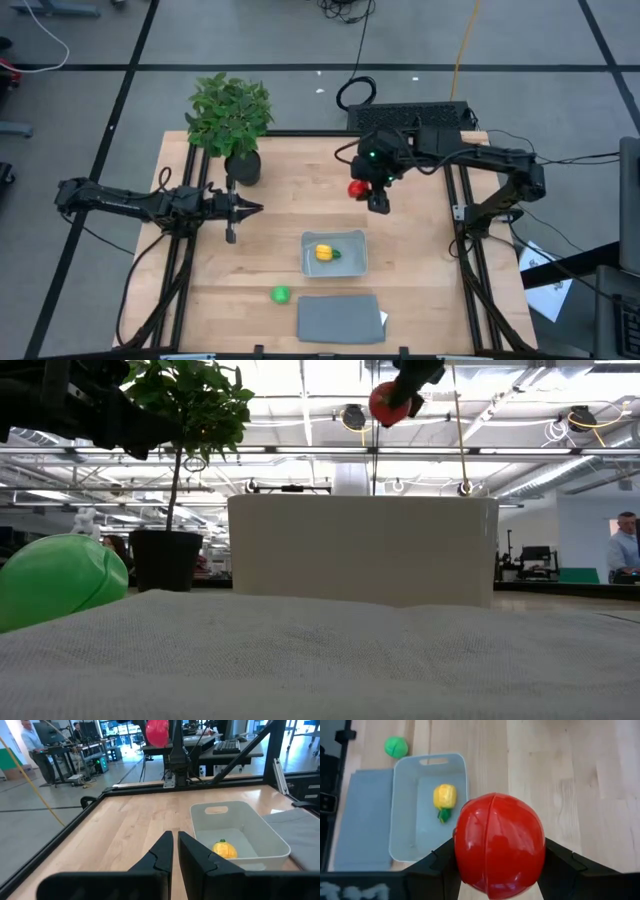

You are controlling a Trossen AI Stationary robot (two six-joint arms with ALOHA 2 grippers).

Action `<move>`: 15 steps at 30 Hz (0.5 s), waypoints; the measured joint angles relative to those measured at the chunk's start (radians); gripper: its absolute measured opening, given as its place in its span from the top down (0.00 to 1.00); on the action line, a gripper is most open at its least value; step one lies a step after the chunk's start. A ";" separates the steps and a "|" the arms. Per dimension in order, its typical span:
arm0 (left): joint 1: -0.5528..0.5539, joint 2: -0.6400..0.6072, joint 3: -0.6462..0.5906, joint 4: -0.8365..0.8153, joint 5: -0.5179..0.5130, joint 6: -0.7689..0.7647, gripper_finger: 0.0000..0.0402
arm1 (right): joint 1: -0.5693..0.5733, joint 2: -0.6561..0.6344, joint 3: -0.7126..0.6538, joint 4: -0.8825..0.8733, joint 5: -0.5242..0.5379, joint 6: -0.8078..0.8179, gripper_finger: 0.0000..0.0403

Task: Pick and placing Produce into tupperware
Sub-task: Put the red tomato into the gray bin

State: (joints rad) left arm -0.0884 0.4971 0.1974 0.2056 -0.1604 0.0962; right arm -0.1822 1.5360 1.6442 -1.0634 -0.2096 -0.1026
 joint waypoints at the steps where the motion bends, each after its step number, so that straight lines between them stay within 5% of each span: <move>1: 0.000 0.000 0.000 0.000 0.000 0.002 0.92 | 0.000 0.000 -0.013 0.014 0.000 -0.011 0.53; 15: 0.000 0.000 0.000 0.006 -0.002 0.026 0.92 | -0.005 0.059 -0.145 0.169 -0.082 -0.078 0.53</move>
State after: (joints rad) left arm -0.0883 0.4973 0.1974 0.2113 -0.1623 0.1219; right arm -0.1869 1.5953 1.4994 -0.8941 -0.2919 -0.1806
